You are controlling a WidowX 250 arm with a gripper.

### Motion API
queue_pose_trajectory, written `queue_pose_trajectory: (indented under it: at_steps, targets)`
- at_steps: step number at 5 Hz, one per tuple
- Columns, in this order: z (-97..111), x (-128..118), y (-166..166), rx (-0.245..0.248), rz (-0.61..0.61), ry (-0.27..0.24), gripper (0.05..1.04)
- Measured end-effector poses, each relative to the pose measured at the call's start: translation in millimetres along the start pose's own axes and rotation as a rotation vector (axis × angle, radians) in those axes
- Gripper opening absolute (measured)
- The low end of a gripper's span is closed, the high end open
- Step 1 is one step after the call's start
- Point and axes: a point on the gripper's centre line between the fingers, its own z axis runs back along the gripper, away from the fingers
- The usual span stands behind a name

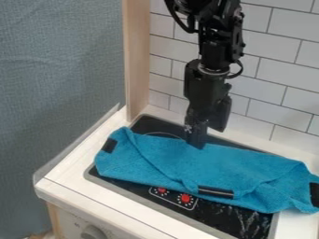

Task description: Unfolding the cloth from the bottom right to the top left.

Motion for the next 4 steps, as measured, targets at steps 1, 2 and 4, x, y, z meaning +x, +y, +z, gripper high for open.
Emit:
queue_pose_trajectory:
  at_steps: [1,2,4]
  targets:
    - [-11,0,6,0.037,0.007,0.003,0.999]
    - [-24,0,28,0.094,0.071,-0.002,0.999]
    - [-25,-8,48,0.087,0.194,-0.015,0.999]
